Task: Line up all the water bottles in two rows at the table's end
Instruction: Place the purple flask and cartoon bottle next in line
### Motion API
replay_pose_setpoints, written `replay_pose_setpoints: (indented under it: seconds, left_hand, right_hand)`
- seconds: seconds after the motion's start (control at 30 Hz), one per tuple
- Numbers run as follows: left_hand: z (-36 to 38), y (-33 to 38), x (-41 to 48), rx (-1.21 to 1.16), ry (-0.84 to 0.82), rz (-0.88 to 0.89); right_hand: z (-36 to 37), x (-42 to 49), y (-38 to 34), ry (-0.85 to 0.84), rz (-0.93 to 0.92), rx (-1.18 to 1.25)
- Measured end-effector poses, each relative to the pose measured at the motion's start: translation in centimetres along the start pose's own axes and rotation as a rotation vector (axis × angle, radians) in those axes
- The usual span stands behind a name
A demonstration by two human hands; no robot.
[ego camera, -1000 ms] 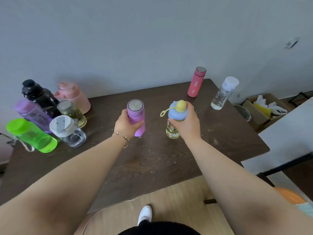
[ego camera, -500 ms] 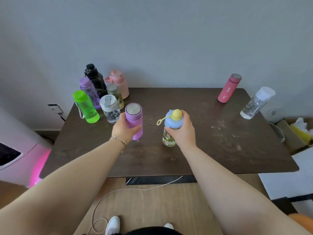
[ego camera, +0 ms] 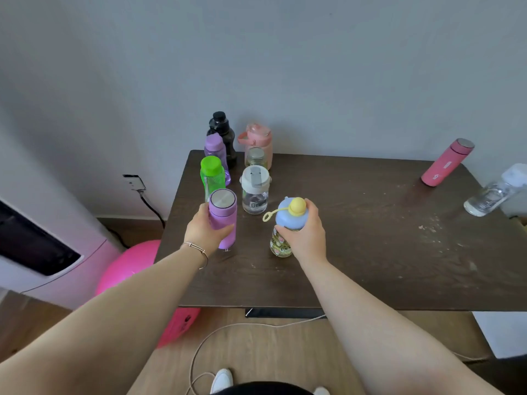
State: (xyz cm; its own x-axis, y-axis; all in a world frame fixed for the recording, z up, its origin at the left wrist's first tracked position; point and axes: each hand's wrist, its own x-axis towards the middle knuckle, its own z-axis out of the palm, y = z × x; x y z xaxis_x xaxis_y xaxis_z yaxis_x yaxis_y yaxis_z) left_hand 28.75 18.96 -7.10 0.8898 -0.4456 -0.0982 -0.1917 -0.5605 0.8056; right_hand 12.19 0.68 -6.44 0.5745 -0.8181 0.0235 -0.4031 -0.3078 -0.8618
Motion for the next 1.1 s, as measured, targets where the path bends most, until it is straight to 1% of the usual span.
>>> replay_pose_setpoints:
  seconds: [0.17,0.37,0.63,1.1]
  left_hand:
    - [-2.2,-2.4,3.0,0.018,-0.018,0.007]
    - [-2.1,-3.7,5.5,0.013,-0.071,0.016]
    - [-1.5,-4.6,7.1,0.024,-0.122,0.021]
    - [-2.1,-5.6,7.7,0.070,-0.141,0.045]
  right_hand:
    - [4.4,0.2,-1.8,-0.018,-0.011,-0.006]
    - [7.5,1.2,-2.7,-0.018,-0.018,-0.030]
    - [8.9,2.3,-3.1,-0.006,-0.023,-0.047]
    - [9.5,2.1,-3.3,0.029,-0.019,-0.094]
